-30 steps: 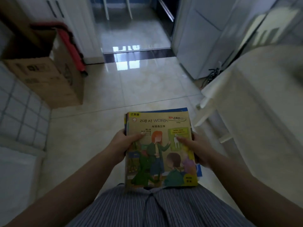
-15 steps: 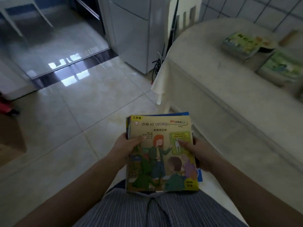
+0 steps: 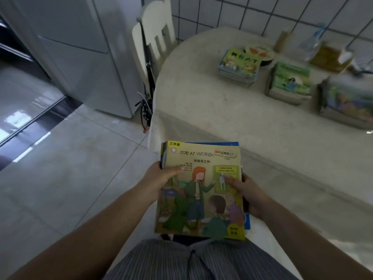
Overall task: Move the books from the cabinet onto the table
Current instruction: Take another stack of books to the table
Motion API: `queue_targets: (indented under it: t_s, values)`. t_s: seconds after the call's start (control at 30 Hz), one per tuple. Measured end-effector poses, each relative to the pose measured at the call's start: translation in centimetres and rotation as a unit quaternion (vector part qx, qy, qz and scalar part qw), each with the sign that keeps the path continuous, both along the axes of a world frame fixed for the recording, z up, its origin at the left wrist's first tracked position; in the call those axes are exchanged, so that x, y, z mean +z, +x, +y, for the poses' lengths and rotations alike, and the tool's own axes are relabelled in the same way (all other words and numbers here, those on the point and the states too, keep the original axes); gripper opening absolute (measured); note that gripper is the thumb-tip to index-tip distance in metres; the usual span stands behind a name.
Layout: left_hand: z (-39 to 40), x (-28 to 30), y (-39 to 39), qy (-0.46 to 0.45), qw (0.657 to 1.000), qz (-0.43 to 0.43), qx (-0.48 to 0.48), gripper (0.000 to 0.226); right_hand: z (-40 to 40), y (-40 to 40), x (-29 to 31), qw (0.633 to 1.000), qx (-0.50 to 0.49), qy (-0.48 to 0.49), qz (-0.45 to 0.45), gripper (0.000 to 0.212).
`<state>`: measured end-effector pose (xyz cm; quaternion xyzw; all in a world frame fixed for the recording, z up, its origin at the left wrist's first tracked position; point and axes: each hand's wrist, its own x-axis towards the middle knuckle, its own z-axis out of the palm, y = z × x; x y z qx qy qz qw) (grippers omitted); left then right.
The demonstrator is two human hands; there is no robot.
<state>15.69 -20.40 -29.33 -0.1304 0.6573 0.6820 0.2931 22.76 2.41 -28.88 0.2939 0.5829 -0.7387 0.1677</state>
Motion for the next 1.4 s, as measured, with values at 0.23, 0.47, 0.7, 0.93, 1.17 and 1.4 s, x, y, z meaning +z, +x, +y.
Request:
queue_targets:
  t_s: [0.23, 0.47, 0.7, 0.93, 1.17, 1.4]
  values:
    - [4.9, -0.6, -9.5, -0.011, 0.998, -0.005, -0.068, 0.035, 4.1, -6.8, -0.5, 0.998, -0.053, 0.025, -0.020, 0.024]
    - [11.0, -0.1, -18.9, -0.027, 0.997, 0.003, -0.072, 0.037, 9.6, -15.9, -0.6, 0.997, -0.071, 0.017, -0.011, 0.034]
    - [15.3, 0.7, -26.2, -0.088, 0.992, 0.050, -0.073, 0.025, 12.8, -22.2, -0.4, 0.995, -0.095, 0.008, -0.014, 0.026]
    - [17.7, 0.6, -32.1, -0.127, 0.981, 0.041, -0.143, 0.033, 13.3, -25.6, -1.2, 0.987, -0.154, 0.002, -0.040, 0.029]
    - [19.1, -0.6, -36.9, -0.160, 0.965, 0.011, -0.210, 0.045, 13.3, -28.4, -1.4, 0.981, -0.158, 0.090, -0.062, 0.023]
    - [20.0, -1.1, -37.9, -0.205, 0.953, 0.019, -0.222, 0.046, 14.5, -29.7, -2.1, 0.925, -0.002, 0.346, -0.154, 0.041]
